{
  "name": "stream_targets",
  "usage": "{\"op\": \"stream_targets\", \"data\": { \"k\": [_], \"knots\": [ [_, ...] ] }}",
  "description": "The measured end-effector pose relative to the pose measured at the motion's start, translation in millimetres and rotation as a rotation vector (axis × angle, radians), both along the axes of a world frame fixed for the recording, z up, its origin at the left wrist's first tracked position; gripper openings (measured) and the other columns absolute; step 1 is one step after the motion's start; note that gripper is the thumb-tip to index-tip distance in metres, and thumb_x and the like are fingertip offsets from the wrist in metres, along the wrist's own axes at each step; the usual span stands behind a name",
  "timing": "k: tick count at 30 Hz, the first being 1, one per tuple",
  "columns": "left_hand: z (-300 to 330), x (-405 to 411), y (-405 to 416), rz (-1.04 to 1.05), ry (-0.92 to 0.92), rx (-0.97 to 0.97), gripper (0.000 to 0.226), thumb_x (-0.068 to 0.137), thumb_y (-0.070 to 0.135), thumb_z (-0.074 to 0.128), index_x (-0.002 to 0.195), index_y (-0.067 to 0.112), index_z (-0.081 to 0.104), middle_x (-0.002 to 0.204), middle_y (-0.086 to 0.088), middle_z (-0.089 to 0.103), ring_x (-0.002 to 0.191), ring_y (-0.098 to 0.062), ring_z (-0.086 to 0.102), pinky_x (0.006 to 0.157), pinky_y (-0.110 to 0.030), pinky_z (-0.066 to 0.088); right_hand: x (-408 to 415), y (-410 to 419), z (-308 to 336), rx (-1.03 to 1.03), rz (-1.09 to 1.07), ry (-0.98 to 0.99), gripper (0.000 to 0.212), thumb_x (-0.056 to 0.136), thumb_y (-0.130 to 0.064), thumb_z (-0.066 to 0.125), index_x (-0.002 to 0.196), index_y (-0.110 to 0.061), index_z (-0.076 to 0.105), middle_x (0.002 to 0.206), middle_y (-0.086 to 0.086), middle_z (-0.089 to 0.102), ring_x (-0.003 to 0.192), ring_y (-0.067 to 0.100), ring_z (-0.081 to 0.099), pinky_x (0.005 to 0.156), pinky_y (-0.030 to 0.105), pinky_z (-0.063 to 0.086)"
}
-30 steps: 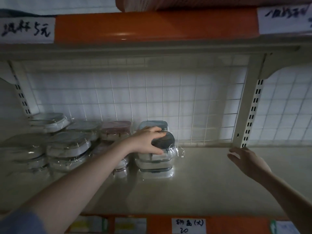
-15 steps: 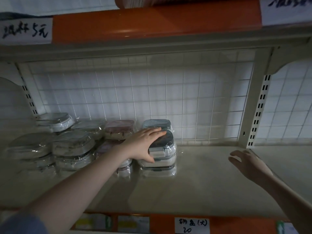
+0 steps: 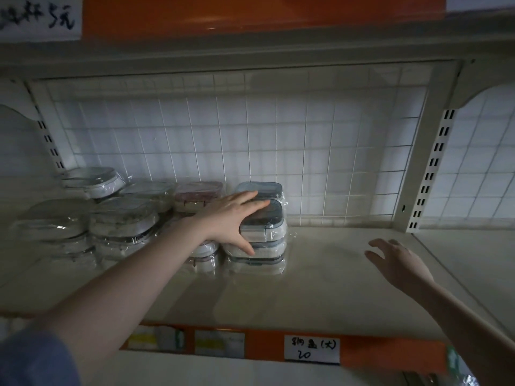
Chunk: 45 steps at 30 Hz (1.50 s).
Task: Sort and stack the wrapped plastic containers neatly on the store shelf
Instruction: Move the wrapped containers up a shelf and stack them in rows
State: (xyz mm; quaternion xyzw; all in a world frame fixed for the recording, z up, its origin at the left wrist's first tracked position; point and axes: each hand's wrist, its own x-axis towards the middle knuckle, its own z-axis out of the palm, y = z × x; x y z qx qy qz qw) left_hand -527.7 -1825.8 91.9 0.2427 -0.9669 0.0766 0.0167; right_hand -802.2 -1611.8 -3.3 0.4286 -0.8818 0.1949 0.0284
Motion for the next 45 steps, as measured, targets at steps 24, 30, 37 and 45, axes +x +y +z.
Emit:
{"op": "stream_targets", "data": {
  "k": [24, 30, 37, 45],
  "knots": [
    [-81.8, 207.0, 89.3, 0.140, 0.542, -0.042, 0.056, 0.083, 0.053, 0.051, 0.114, 0.007, 0.062, 0.112, -0.011, 0.061, 0.104, -0.031, 0.058, 0.085, -0.039, 0.050, 230.4, 57.1, -24.3, -0.185, -0.019, 0.115, 0.034, 0.090, -0.026, 0.057, 0.121, -0.012, 0.060, 0.118, 0.014, 0.058, 0.110, 0.034, 0.051, 0.089, 0.039, 0.038],
    [-109.5, 254.1, 115.2, 0.171, 0.551, 0.017, 0.051, 0.084, 0.045, 0.062, 0.117, 0.007, 0.059, 0.117, -0.009, 0.057, 0.112, -0.030, 0.053, 0.090, -0.039, 0.047, 279.3, 79.4, -44.1, -0.210, 0.010, 0.134, 0.029, 0.087, -0.021, 0.063, 0.113, -0.009, 0.064, 0.109, 0.016, 0.061, 0.098, 0.038, 0.056, 0.082, 0.042, 0.042],
    [-137.5, 265.8, 151.6, 0.252, 0.495, 0.124, 0.058, 0.090, 0.049, 0.051, 0.137, 0.015, 0.043, 0.145, -0.003, 0.037, 0.136, -0.022, 0.033, 0.105, -0.032, 0.036, 289.6, 102.3, -76.4, -0.186, 0.034, 0.122, 0.023, 0.086, -0.021, 0.063, 0.106, -0.011, 0.064, 0.098, 0.014, 0.063, 0.089, 0.034, 0.059, 0.076, 0.038, 0.044],
    [-172.0, 236.9, 187.8, 0.332, 0.388, 0.224, 0.065, 0.093, 0.051, 0.046, 0.146, 0.017, 0.031, 0.153, -0.002, 0.026, 0.141, -0.017, 0.023, 0.108, -0.029, 0.031, 265.7, 133.6, -110.6, -0.170, 0.031, 0.042, 0.027, 0.084, -0.020, 0.067, 0.109, -0.009, 0.064, 0.102, 0.014, 0.064, 0.093, 0.034, 0.060, 0.078, 0.039, 0.046]
  ]
}}
